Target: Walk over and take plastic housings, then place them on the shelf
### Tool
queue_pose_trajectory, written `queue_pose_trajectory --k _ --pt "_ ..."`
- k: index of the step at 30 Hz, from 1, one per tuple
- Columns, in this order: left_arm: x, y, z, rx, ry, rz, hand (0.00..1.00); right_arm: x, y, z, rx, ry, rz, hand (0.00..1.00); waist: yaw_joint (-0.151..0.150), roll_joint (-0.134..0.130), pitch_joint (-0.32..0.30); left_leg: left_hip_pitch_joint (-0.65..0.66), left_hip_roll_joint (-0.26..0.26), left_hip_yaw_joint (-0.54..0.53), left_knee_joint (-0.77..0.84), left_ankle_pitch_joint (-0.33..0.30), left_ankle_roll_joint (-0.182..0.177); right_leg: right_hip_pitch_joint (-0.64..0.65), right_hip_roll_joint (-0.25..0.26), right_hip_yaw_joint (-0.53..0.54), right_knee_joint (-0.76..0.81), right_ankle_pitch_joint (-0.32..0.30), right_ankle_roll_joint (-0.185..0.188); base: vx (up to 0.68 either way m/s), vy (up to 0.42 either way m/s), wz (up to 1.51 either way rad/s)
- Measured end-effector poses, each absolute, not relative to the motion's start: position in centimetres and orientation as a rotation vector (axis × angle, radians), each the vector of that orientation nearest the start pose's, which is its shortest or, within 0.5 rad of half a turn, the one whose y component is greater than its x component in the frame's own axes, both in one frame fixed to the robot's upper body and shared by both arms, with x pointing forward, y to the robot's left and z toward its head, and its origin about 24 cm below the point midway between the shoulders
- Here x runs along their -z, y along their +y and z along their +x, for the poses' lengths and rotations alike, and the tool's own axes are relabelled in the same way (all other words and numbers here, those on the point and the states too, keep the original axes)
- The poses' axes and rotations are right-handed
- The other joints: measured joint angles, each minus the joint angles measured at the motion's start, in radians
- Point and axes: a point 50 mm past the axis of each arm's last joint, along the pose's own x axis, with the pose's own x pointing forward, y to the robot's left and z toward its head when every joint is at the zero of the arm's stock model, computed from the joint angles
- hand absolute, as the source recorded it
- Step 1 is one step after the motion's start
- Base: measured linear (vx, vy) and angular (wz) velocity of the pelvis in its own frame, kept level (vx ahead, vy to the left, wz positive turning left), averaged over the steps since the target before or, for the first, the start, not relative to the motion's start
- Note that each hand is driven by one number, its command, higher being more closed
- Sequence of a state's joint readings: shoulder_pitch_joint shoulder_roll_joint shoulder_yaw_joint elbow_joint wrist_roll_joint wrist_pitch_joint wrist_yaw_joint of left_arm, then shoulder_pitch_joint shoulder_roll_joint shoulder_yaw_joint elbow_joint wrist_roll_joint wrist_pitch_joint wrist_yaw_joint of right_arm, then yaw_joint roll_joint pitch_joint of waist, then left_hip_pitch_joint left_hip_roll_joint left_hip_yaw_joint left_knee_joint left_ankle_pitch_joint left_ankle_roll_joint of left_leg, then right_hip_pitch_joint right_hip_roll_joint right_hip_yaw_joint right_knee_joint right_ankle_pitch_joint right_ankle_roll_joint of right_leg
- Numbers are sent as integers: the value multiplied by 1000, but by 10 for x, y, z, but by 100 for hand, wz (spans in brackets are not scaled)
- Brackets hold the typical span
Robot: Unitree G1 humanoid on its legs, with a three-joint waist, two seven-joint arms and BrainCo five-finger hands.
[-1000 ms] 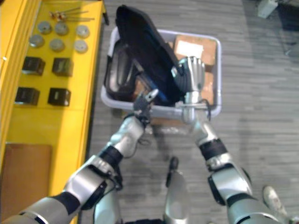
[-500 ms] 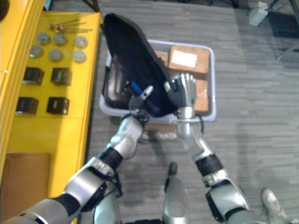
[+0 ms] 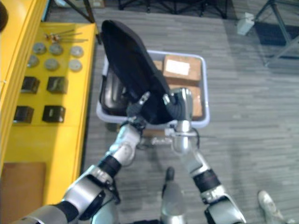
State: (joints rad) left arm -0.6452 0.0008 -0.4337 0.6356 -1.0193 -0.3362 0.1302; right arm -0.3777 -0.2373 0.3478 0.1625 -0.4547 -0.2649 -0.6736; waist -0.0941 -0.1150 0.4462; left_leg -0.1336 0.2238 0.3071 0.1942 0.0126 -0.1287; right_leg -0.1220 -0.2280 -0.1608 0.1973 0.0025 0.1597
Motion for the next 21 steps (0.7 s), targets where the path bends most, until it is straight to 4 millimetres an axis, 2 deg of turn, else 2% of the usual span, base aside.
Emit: queue_pose_trajectory --k 4,6,8,11,13,14,16,18,21 --pt "-84 50 337 235 -42 -708 100 -119 -104 282 159 -718 -471 0 4 -8 -8 29 -6 2 -23 1 -1 28 -1 -5 -16 0 0 17 2 1" --pt "-84 52 334 254 -71 -693 100 -117 -105 277 140 -724 -433 0 4 -7 -35 31 -8 0 -30 1 -1 34 -2 -9 -26 0 1 40 9 5" --pt "-87 55 329 274 -115 -639 100 -115 -108 271 115 -719 -377 0 8 -1 -87 45 -11 -3 -48 4 -5 51 -2 -20 -37 0 1 75 8 8" --pt "-107 60 327 295 -222 -558 100 -123 -109 265 101 -760 -324 0 14 13 -118 80 -17 -10 -68 5 -7 94 -2 -31 -58 0 1 46 11 9" --pt "-124 64 320 276 -325 -500 100 -127 -110 263 78 -770 -250 0 28 36 -179 91 -23 -15 -95 12 -12 112 -2 -39 -86 1 3 60 9 11" --pt "-127 65 318 266 -346 -477 100 -127 -110 263 67 -764 -222 0 29 42 -183 103 -25 -21 -103 15 -14 130 -2 -51 -92 1 3 59 -1 22" --pt "-136 72 307 189 -431 -389 100 -128 -110 264 -16 -707 -97 0 37 63 -229 138 -33 -23 -162 40 -18 146 -2 -65 -100 0 2 28 -8 13" --pt "-147 73 302 141 -503 -313 100 -129 -110 266 -72 -668 13 0 48 75 -244 157 -37 -26 -203 63 -20 154 -1 -78 -105 1 2 12 -16 8" --pt "-163 81 294 19 -617 -181 100 -133 -109 268 -160 -635 135 0 55 81 -260 187 -41 -26 -265 99 -21 161 3 -86 -109 1 2 -21 -14 5"
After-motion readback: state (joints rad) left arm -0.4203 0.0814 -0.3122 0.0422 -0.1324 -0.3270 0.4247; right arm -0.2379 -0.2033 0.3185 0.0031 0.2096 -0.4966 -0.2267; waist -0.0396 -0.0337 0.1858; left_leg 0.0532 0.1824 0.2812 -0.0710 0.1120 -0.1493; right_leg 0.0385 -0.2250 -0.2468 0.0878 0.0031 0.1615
